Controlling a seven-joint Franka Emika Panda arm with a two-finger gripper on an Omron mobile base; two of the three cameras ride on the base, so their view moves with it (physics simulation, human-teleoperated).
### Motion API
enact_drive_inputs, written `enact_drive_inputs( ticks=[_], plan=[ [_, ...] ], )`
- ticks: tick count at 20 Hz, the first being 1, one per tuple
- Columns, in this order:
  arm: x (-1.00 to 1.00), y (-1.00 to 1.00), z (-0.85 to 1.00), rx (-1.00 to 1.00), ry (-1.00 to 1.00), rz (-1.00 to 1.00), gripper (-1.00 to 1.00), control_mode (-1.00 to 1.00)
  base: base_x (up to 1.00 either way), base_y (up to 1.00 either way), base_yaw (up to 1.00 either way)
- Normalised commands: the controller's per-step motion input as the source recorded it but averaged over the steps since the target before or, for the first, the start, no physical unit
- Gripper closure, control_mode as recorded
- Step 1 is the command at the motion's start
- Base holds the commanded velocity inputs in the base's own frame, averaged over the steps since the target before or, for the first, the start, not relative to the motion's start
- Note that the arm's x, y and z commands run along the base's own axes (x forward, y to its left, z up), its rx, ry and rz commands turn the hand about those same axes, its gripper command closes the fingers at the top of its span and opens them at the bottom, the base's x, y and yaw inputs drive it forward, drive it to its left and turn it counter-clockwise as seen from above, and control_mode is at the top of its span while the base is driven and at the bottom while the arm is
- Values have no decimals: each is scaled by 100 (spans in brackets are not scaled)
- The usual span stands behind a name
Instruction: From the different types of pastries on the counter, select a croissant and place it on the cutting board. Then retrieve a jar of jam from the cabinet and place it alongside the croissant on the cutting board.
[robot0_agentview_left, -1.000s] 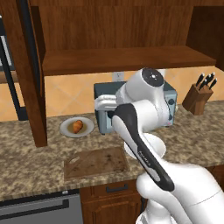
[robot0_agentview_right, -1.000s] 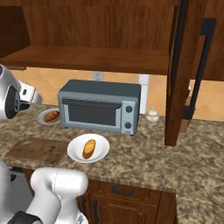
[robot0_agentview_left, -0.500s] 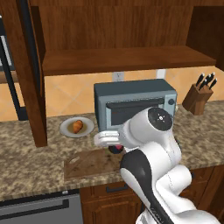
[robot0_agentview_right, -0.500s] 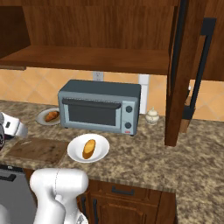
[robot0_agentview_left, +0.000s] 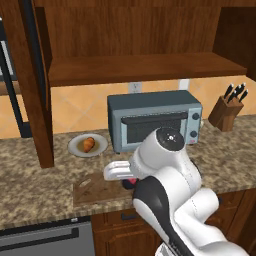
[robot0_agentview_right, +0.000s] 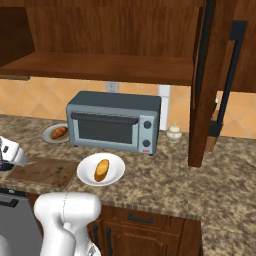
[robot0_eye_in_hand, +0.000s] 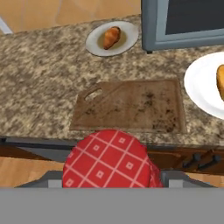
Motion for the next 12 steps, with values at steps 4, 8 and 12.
enact_drive_inputs(
  ticks=[4, 8, 12],
  plan=[
    [-5, 0, -11, 7, 0, 0, 100, -100, 0, 0, 0],
    [79, -21, 0, 5, 0, 0, 100, -100, 0, 0, 0],
    [10, 8, -14, -1, 0, 2, 100, -100, 0, 0, 0]
  ],
)
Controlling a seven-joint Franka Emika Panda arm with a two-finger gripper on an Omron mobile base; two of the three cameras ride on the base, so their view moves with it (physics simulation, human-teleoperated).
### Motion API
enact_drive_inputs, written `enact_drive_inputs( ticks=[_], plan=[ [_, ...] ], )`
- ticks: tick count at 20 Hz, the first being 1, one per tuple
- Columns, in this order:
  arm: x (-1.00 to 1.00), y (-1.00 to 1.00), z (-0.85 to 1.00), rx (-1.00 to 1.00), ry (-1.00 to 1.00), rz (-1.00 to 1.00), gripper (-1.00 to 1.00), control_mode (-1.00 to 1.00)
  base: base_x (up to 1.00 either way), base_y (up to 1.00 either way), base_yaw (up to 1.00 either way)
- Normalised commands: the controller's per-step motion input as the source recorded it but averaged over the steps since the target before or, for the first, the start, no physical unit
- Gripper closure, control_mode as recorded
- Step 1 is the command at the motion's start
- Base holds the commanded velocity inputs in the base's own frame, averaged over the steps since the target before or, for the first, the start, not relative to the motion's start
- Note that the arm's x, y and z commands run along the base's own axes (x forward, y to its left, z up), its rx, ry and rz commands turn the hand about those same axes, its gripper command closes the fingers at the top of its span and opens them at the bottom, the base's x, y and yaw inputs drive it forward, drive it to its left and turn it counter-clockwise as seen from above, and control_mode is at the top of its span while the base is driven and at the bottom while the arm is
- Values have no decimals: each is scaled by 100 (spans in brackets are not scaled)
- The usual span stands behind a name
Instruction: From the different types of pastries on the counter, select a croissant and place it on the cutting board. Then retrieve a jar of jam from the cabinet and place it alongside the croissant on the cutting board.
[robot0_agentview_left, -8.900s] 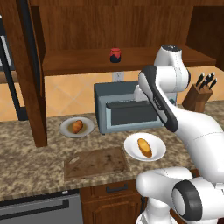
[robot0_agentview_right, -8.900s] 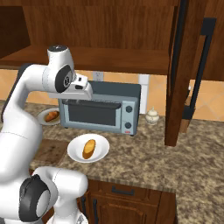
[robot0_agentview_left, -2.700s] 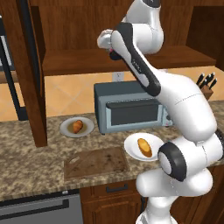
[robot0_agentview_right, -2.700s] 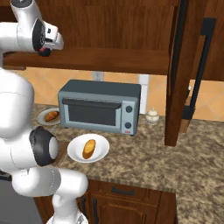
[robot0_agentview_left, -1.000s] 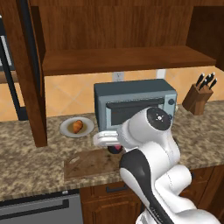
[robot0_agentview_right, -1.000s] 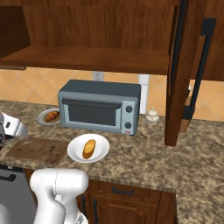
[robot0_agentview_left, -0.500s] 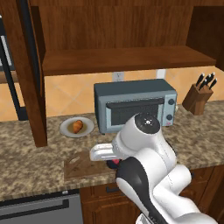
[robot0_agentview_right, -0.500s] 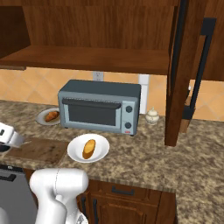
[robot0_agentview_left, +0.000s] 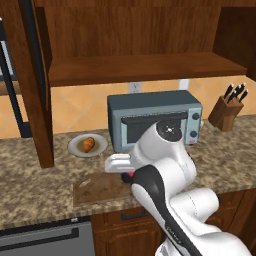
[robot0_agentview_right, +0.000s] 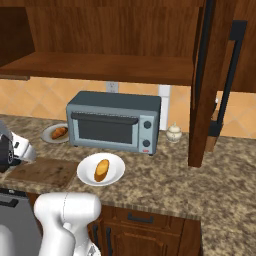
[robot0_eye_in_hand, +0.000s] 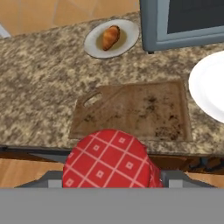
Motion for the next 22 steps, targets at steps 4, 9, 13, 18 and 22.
enact_drive_inputs(
  ticks=[4, 9, 13, 18, 22],
  plan=[
    [0, 6, -98, -21, 1, 0, 100, -100, 0, 0, 0],
    [28, 3, -15, 5, -1, 0, 100, -100, 0, 0, 0],
    [83, 4, 0, 5, -4, 0, 100, -100, 0, 0, 0],
    [0, 7, -35, 2, 2, -1, 100, -100, 0, 0, 0],
    [0, 8, -59, -3, 3, -1, 100, -100, 0, 0, 0]
  ],
)
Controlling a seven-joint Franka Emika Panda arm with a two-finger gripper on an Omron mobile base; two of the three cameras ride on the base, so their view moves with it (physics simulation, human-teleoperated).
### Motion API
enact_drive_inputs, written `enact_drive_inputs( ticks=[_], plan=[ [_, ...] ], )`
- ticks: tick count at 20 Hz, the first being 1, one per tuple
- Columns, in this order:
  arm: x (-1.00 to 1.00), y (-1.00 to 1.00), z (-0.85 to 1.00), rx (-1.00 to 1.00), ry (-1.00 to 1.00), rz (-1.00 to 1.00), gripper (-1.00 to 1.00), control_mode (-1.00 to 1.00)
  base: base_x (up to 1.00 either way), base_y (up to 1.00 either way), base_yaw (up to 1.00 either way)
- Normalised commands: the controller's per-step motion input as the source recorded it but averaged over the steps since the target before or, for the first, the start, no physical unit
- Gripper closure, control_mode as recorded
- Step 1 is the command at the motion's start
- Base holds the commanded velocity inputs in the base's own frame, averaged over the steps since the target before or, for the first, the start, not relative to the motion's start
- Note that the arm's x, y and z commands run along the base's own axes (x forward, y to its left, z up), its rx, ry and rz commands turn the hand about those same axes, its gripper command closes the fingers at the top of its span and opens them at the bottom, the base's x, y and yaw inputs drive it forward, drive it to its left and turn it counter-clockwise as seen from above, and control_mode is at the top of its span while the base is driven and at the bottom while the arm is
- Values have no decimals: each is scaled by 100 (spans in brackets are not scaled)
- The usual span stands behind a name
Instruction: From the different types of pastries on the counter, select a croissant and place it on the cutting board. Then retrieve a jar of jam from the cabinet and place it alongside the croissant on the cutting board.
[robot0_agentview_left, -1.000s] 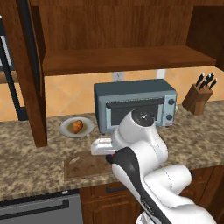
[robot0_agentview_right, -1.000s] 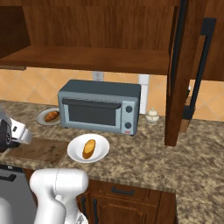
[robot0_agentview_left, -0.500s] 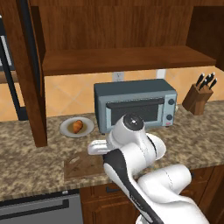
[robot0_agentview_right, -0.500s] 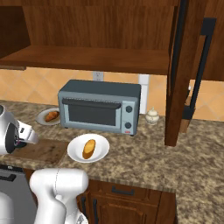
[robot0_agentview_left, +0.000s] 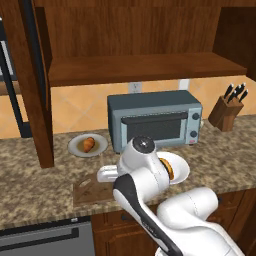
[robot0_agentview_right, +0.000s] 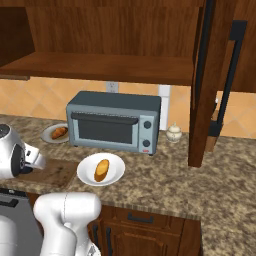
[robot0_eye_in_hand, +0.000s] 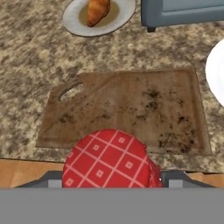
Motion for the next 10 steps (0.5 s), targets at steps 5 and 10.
enact_drive_inputs(
  ticks=[5, 10],
  plan=[
    [44, 4, -16, 2, 1, 0, 100, -100, 0, 0, 0],
    [30, 37, -13, 1, 0, -3, 100, -100, 0, 0, 0]
  ],
)
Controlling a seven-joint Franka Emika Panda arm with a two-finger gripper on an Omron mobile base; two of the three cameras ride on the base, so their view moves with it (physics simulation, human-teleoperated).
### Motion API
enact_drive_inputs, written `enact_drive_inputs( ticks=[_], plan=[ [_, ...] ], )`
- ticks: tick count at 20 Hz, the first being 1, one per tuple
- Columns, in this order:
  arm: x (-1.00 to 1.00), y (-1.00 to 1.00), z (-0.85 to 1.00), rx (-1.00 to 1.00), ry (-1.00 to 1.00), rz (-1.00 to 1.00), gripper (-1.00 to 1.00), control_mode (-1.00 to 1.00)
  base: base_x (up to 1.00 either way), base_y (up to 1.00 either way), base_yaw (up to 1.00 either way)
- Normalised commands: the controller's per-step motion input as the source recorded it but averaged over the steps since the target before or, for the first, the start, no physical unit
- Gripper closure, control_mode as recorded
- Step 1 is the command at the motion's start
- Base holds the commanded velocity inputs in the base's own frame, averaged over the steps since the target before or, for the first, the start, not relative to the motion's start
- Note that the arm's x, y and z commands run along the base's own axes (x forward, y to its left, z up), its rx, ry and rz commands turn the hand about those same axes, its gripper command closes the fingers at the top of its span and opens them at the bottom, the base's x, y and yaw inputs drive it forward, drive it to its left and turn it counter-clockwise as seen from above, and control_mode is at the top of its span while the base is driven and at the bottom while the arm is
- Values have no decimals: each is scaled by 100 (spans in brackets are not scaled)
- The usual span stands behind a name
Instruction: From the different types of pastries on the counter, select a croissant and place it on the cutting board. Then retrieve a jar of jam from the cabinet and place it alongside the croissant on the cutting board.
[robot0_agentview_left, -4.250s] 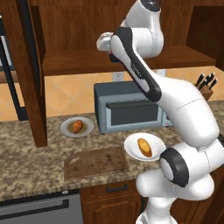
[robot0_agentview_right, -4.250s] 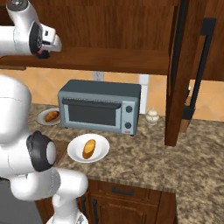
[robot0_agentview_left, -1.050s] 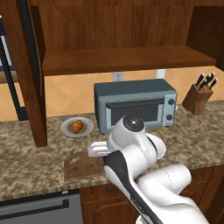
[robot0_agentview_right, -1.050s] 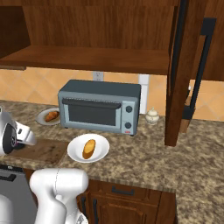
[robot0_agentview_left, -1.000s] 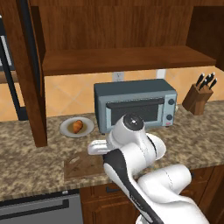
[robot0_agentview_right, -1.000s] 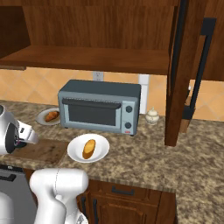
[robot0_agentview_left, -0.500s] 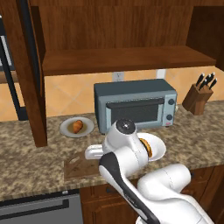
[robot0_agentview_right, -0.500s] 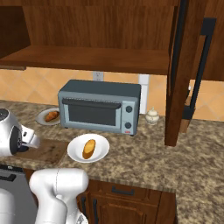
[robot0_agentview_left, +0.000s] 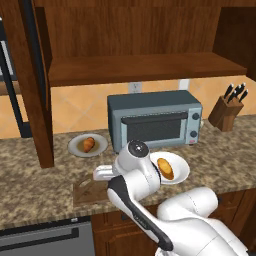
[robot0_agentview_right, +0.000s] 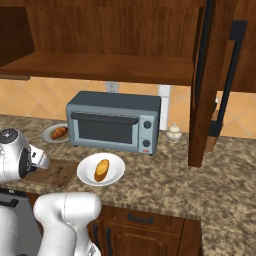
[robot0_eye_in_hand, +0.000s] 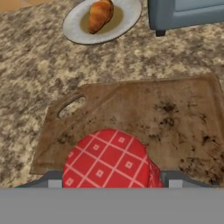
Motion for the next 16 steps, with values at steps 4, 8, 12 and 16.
enact_drive_inputs(
  ticks=[4, 8, 12, 16],
  plan=[
    [30, 45, -14, 0, 0, -7, 100, -100, 0, 0, 0],
    [14, 13, -3, 3, 0, -1, 100, -100, 0, 0, 0],
    [0, 0, -46, 5, 0, 0, 100, -100, 0, 0, 0],
    [0, 0, -59, 1, -6, 0, 100, -100, 0, 0, 0]
  ],
)
